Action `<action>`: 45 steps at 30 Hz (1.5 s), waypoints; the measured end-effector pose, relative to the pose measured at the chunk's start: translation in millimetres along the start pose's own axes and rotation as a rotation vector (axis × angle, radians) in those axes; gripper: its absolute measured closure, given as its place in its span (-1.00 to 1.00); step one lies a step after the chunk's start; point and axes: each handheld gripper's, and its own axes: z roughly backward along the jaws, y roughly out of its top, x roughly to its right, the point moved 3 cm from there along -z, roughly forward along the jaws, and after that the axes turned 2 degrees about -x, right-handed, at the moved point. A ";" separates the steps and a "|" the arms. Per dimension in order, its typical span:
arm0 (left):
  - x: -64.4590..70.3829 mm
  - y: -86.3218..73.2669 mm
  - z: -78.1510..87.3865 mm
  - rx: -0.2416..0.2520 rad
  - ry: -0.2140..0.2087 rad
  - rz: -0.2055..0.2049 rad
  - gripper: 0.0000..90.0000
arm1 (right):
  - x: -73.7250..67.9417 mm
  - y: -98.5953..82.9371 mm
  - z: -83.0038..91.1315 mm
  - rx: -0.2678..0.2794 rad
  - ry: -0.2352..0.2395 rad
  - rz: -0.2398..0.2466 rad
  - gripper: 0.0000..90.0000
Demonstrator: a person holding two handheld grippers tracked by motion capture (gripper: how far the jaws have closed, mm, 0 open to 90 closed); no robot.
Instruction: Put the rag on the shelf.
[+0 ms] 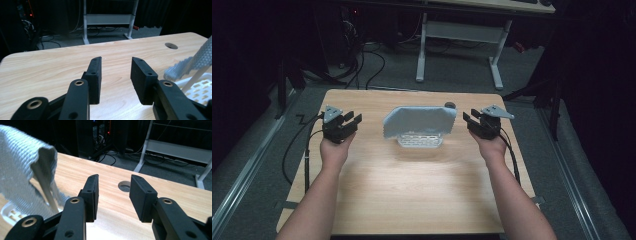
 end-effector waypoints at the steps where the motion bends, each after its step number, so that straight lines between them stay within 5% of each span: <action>1: -2.0 -1.7 4.0 0.000 0.002 0.001 0.37 | -0.2 -1.0 1.7 -0.006 -0.001 0.002 0.30; 11: -7.5 -18.2 33.7 -0.024 -0.010 0.008 0.31 | -11.0 -11.9 26.9 -0.036 0.034 0.020 0.24; 15: 1.9 -30.2 47.7 -0.049 -0.042 0.014 0.26 | -17.8 -17.3 40.6 -0.043 -0.008 0.023 0.25; 20: 28.8 -53.1 62.3 -0.094 -0.094 0.026 0.26 | -34.3 -34.2 61.5 -0.062 0.016 0.066 -0.01; 22: 52.2 -67.5 65.2 -0.126 -0.134 -0.008 0.20 | -44.5 -48.6 71.7 -0.061 0.034 0.076 -0.03; 23: 52.2 -67.5 65.2 -0.126 -0.134 -0.008 0.18 | -44.5 -48.6 71.7 -0.061 0.034 0.076 -0.03; 27: 87.1 -84.3 66.7 -0.177 -0.189 -0.034 0.14 | -58.5 -73.1 82.5 -0.092 0.078 0.085 -0.12; 30: 113.2 -97.7 69.1 -0.210 -0.230 -0.025 0.09 | -67.5 -91.3 87.2 -0.114 0.102 0.083 -0.15; 32: 134.7 -115.1 73.5 -0.242 -0.248 -0.062 0.08 | -75.7 -109.0 91.7 -0.141 0.109 0.081 -0.22; 33: 134.7 -115.1 73.5 -0.242 -0.248 -0.062 0.07 | -75.7 -109.0 91.7 -0.141 0.109 0.081 -0.22; 34: 147.1 -121.3 73.7 -0.288 -0.288 -0.101 0.04 | -79.0 -121.5 97.0 -0.155 0.096 0.084 -0.22; 35: 147.1 -121.3 73.7 -0.288 -0.288 -0.101 0.02 | -79.8 -125.9 99.0 -0.160 0.092 0.083 -0.21; 36: 154.0 -125.1 73.1 -0.297 -0.292 -0.150 0.01 | -81.9 -130.8 100.7 -0.180 0.102 0.074 -0.22; 38: 155.4 -126.0 71.2 -0.304 -0.296 -0.154 0.01 | -83.1 -132.3 100.9 -0.193 0.110 0.080 -0.23; 41: 149.4 -123.1 65.7 -0.299 -0.310 -0.090 0.00 | -84.2 -135.2 94.0 -0.216 0.108 0.089 -0.22; 45: 143.4 -123.2 66.4 -0.299 -0.310 -0.058 -0.06 | -84.7 -134.9 90.3 -0.221 0.117 0.089 -0.23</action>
